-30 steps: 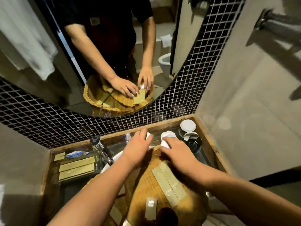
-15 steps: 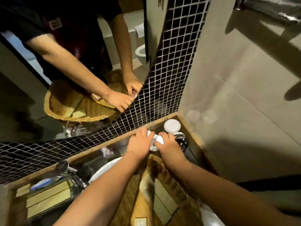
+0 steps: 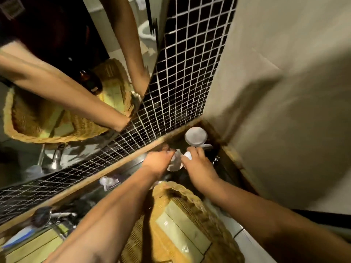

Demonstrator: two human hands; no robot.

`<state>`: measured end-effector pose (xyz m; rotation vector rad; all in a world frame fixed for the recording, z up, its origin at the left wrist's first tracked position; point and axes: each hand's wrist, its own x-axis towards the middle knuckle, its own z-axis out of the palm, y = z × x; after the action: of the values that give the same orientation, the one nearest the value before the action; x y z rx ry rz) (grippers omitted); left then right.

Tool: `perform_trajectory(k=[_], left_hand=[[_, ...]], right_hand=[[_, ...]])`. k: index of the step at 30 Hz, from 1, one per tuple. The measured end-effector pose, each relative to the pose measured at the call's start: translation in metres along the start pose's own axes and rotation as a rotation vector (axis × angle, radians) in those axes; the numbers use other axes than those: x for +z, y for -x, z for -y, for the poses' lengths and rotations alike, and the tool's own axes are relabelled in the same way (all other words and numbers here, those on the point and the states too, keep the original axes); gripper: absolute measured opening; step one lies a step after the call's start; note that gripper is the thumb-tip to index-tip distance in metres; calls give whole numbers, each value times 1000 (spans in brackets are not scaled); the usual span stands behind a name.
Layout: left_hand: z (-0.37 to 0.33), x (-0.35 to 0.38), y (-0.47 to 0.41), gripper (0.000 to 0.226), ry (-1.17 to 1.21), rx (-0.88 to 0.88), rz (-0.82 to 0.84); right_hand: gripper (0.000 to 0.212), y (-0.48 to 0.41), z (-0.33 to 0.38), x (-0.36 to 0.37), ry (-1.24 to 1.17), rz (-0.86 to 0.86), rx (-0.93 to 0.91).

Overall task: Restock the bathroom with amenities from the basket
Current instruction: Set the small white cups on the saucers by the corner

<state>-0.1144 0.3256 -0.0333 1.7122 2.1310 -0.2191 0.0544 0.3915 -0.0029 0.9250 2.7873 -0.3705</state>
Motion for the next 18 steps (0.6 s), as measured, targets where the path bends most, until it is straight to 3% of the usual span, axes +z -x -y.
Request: perform_trajectory(k=[5,12,18], left_hand=[[8,17,-18,64,-46,109,-9],[7,39,-28,55,19,63,2],[12,46,-25,60,23,122,-66]], right_hand=[[35,-3,-8,8,25,40,-29],[37,6,-21,18,-154,-20,-52],[26,12,-27,18,56,31,-143]])
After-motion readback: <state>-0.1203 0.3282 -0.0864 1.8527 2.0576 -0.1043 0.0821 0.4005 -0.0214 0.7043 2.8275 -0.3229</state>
